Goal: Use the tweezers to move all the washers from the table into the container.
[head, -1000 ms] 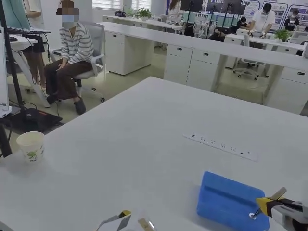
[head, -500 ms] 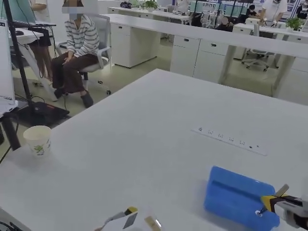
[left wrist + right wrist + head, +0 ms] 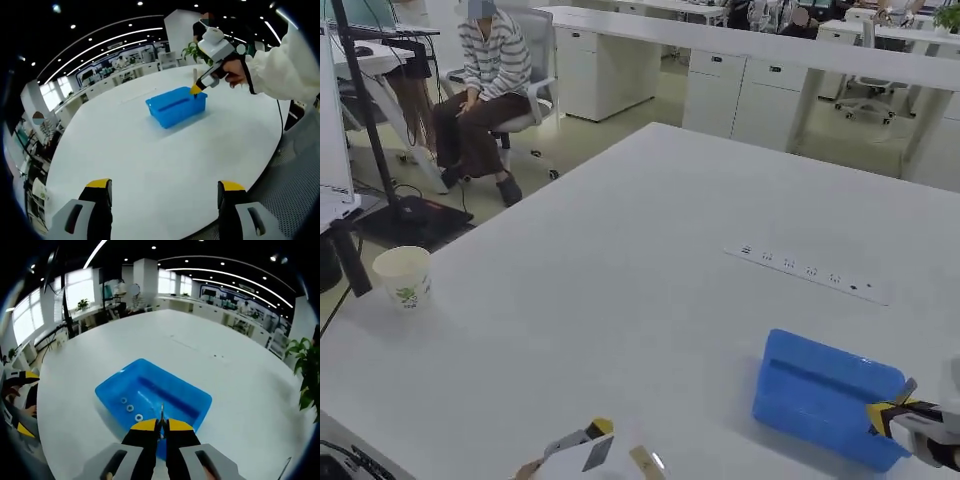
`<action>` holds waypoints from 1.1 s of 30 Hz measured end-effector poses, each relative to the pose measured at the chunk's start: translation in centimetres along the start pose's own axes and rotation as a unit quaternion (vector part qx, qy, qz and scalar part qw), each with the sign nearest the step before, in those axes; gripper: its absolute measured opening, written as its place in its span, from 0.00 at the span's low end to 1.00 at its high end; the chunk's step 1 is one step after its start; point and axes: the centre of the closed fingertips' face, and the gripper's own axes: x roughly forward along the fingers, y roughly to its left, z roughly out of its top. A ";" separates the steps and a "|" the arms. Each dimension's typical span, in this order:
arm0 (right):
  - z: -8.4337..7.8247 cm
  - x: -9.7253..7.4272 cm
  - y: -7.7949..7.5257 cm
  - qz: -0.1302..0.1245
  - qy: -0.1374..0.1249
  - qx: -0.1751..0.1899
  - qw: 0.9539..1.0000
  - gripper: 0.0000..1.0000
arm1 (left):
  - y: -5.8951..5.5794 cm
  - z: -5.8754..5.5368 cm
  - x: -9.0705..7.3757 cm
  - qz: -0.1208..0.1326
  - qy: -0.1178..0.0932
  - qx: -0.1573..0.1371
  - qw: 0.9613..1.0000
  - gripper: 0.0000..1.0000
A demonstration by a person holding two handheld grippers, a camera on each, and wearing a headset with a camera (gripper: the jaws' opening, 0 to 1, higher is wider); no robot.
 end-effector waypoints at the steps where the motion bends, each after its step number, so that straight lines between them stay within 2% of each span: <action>1: 0.0 0.0 0.0 0.000 0.000 0.000 1.000 0.01 | 0.0 0.0 0.0 0.000 0.000 0.000 1.000 0.89; 12: -0.8 0.8 -0.4 -0.003 0.008 -0.001 1.000 0.01 | -0.2 0.0 0.0 -0.002 0.001 0.002 1.000 0.90; 18: -0.6 0.8 -0.5 0.000 0.003 0.011 1.000 0.02 | -0.2 -0.1 0.1 -0.002 0.005 0.008 1.000 0.89; 24: -0.7 0.6 -1.0 -0.019 0.003 0.016 1.000 0.03 | -0.4 -0.3 0.1 -0.006 0.012 0.012 1.000 0.89; 29: 0.4 -0.4 -1.0 -0.020 -0.020 0.028 0.999 0.04 | -0.4 -0.1 0.0 -0.009 0.006 0.006 1.000 0.89; 31: 0.9 -0.9 -0.9 -0.019 -0.029 0.032 0.999 0.03 | -0.5 0.2 -0.2 -0.016 -0.001 0.000 1.000 0.88; 33: 1.8 -1.9 -0.5 -0.014 -0.050 0.033 0.998 0.03 | -0.8 0.8 -0.5 -0.026 -0.015 -0.004 1.000 0.86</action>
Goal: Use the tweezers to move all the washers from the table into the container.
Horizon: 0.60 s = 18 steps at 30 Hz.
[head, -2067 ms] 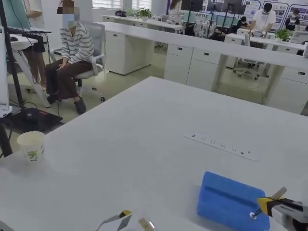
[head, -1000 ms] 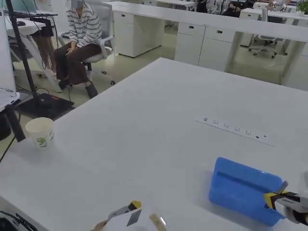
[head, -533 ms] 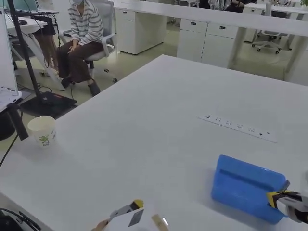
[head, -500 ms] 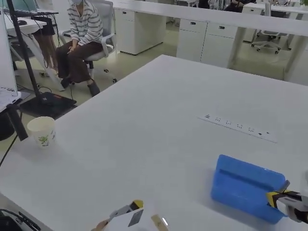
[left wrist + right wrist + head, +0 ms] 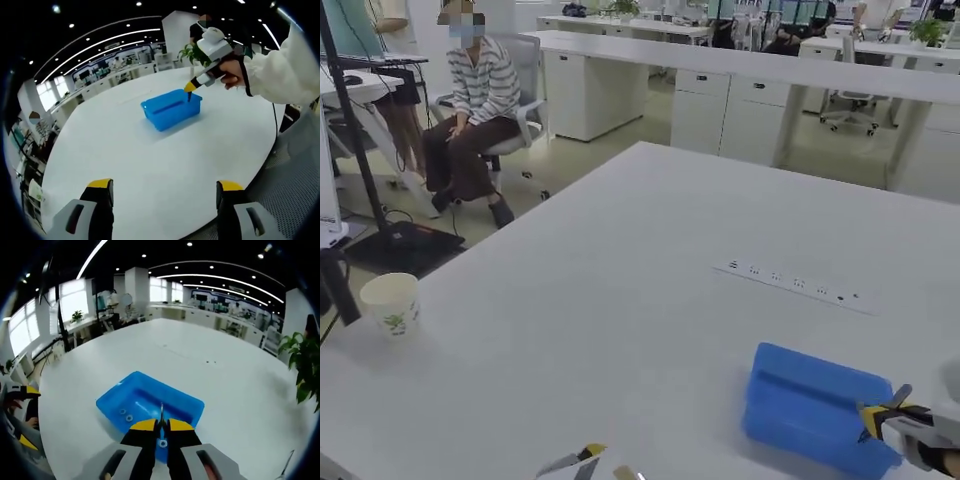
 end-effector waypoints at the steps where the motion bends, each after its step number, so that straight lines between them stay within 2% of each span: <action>1: 0.5 -0.6 0.3 0.005 -0.010 0.001 1.000 0.03 | 0.0 0.3 -0.2 -0.001 -0.006 -0.003 1.000 0.86; 5: 2.1 -2.8 1.2 0.021 -0.041 0.001 0.999 0.03 | -0.6 1.0 -0.5 -0.020 -0.015 0.003 1.000 0.82; 7: 2.5 -3.8 1.9 0.041 -0.046 0.002 0.998 0.03 | -0.8 1.7 -0.9 -0.030 -0.021 0.006 0.999 0.78; 9: 2.6 -4.8 2.8 0.061 -0.047 0.001 0.997 0.03 | -1.1 3.1 -1.4 -0.047 -0.037 0.009 0.998 0.72; 10: 2.6 -5.3 3.3 0.071 -0.048 -0.005 0.996 0.03 | -1.3 4.2 -1.8 -0.058 -0.050 0.009 0.997 0.69; 14: 2.4 -6.5 5.1 0.117 -0.042 -0.021 0.992 0.03 | -1.5 6.9 -2.8 -0.084 -0.072 0.000 0.994 0.63; 16: 2.4 -7.8 6.4 0.130 -0.040 -0.022 0.990 0.03 | -1.8 8.5 -3.3 -0.105 -0.089 0.001 0.990 0.58; 18: 2.4 -8.7 7.4 0.137 -0.044 -0.040 0.989 0.03 | -2.1 10.1 -4.0 -0.124 -0.107 -0.001 0.986 0.47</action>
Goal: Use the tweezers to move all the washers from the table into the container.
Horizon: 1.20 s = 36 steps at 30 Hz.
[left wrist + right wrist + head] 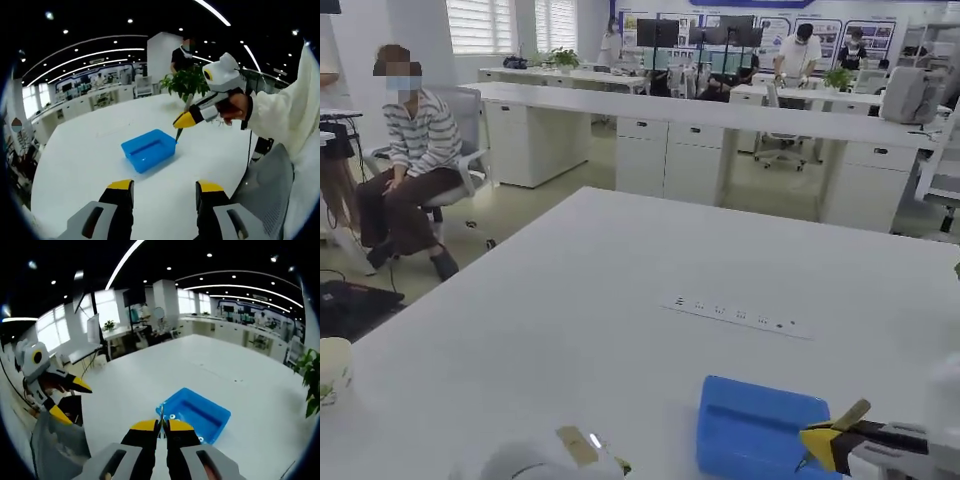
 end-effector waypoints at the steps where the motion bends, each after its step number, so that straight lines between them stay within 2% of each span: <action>1: 0.1 -0.2 0.5 0.006 0.000 -0.005 1.000 0.03 | -0.2 0.7 -0.1 -0.010 -0.007 -0.005 1.000 0.42; 2: 0.2 -0.5 1.4 0.018 -0.001 -0.010 1.000 0.03 | -0.6 1.8 -0.2 -0.026 -0.020 -0.013 0.999 0.39; 3: 0.3 -0.7 2.0 0.027 -0.003 -0.009 1.000 0.03 | -0.9 2.4 -0.3 -0.037 -0.026 -0.018 0.999 0.40; 4: 0.4 -1.0 3.1 0.047 -0.003 -0.010 0.999 0.03 | -1.4 3.2 -0.4 -0.055 -0.029 -0.023 0.998 0.41; 6: 0.0 -1.3 4.8 0.082 0.010 -0.013 0.997 0.03 | -1.9 4.6 -0.5 -0.072 -0.037 -0.019 0.997 0.41; 7: 0.0 -1.6 5.5 0.095 0.015 -0.014 0.995 0.03 | -2.0 4.9 -0.6 -0.075 -0.040 -0.018 0.996 0.40; 10: 0.1 -2.4 7.7 0.125 0.025 -0.051 0.991 0.03 | -3.7 7.1 -0.9 -0.118 -0.056 -0.011 0.991 0.39; 11: 0.1 -2.5 8.1 0.131 0.027 -0.062 0.989 0.03 | -4.3 7.5 -1.0 -0.134 -0.057 -0.008 0.989 0.39; 12: 0.2 -2.7 8.8 0.145 0.028 -0.075 0.986 0.03 | -5.0 7.8 -1.1 -0.154 -0.051 -0.012 0.987 0.40; 13: 0.1 -2.9 9.4 0.161 0.034 -0.076 0.983 0.03 | -5.4 8.1 -1.0 -0.165 -0.054 -0.016 0.985 0.40; 14: -0.3 -3.1 10.0 0.173 0.051 -0.075 0.981 0.03 | -6.1 8.2 -1.1 -0.187 -0.050 -0.020 0.981 0.39; 15: -0.1 -3.1 10.1 0.168 0.048 -0.079 0.981 0.03 | -6.5 8.3 -1.2 -0.198 -0.048 -0.022 0.979 0.38; 16: -0.1 -3.2 10.5 0.174 0.048 -0.091 0.979 0.03 | -6.7 8.6 -1.1 -0.199 -0.054 -0.022 0.978 0.38; 17: -0.2 -3.4 11.0 0.181 0.051 -0.100 0.977 0.03 | -7.1 8.7 -1.1 -0.210 -0.055 -0.024 0.976 0.37; 20: -0.4 -3.7 11.9 0.194 0.059 -0.113 0.973 0.03 | -8.1 8.6 -1.1 -0.237 -0.044 -0.015 0.970 0.32; 23: -0.6 -4.1 12.7 0.207 0.064 -0.129 0.968 0.03 | -8.8 8.2 -1.0 -0.250 -0.033 0.005 0.968 0.27; 25: -0.9 -4.3 13.1 0.215 0.069 -0.139 0.964 0.03 | -9.4 8.2 -1.1 -0.267 -0.030 0.009 0.963 0.22; 26: -1.1 -4.5 13.4 0.223 0.073 -0.145 0.961 0.03 | -9.9 8.0 -1.1 -0.280 -0.025 0.010 0.960 0.20; 27: -1.3 -4.6 13.5 0.227 0.076 -0.147 0.960 0.03 | -10.1 7.9 -1.0 -0.285 -0.023 0.012 0.958 0.18; 31: -2.0 -5.0 14.0 0.238 0.088 -0.155 0.955 0.03 | -10.7 7.3 -0.7 -0.295 -0.012 0.023 0.955 0.15; 32: -2.3 -5.0 14.1 0.241 0.093 -0.161 0.953 0.03 | -11.0 7.3 -0.7 -0.303 -0.013 0.022 0.953 0.13; 36: -3.0 -5.1 14.2 0.246 0.107 -0.168 0.949 0.03 | -11.4 7.2 -0.6 -0.307 -0.009 0.033 0.951 0.00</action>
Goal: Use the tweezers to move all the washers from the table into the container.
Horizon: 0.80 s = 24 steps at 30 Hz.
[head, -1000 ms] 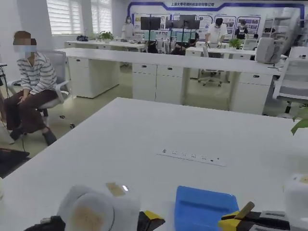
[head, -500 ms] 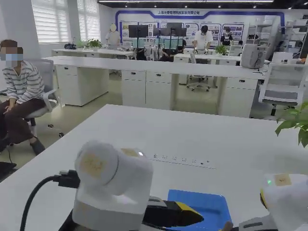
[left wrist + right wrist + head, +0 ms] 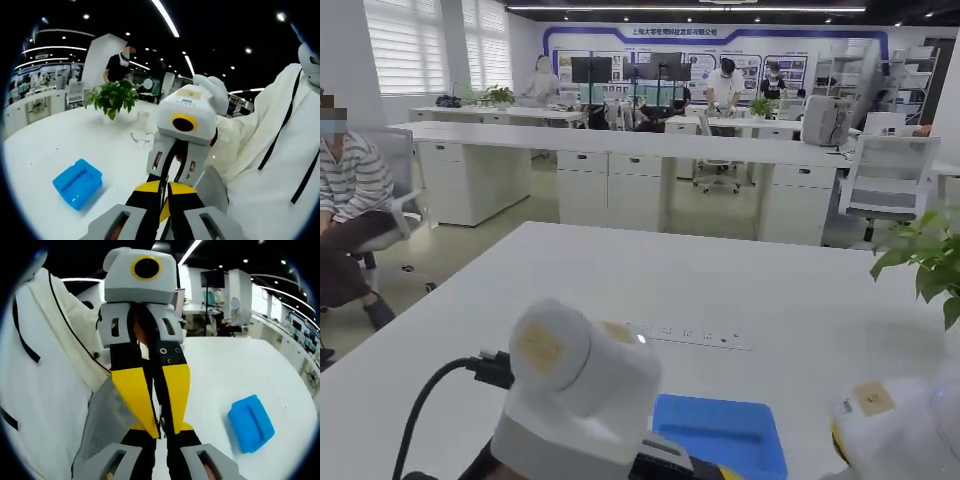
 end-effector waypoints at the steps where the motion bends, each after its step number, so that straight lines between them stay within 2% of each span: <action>1: 0.0 0.0 0.1 0.002 -0.001 0.001 1.000 0.03 | 0.0 -0.1 0.0 0.001 0.003 0.004 1.000 0.00; 4: 0.0 0.0 0.1 0.005 -0.004 0.003 1.000 0.03 | -0.1 -0.1 -0.1 -0.005 0.009 -0.002 1.000 0.00; 8: 0.0 0.2 0.0 0.003 -0.016 0.004 1.000 0.04 | 0.3 -0.2 -0.2 0.008 0.016 0.013 1.000 0.00; 9: 0.1 0.3 -0.1 0.003 -0.023 0.023 0.999 0.05 | 0.4 -0.2 -0.2 0.010 0.018 0.012 1.000 0.00; 13: 0.2 0.3 0.1 0.012 -0.047 0.053 0.997 0.06 | 0.6 0.2 -0.4 0.007 0.015 -0.001 1.000 0.00; 18: 0.1 0.1 0.1 0.017 -0.066 0.062 0.996 0.07 | 0.5 0.1 -0.5 0.007 0.017 0.005 1.000 0.00; 21: 0.0 0.2 0.1 0.017 -0.066 0.067 0.995 0.12 | 0.3 0.2 -0.5 0.003 0.018 0.005 1.000 0.00; 24: -1.0 0.8 0.4 0.020 -0.047 0.060 0.997 0.13 | 0.1 1.2 -0.8 -0.005 -0.002 -0.002 1.000 0.00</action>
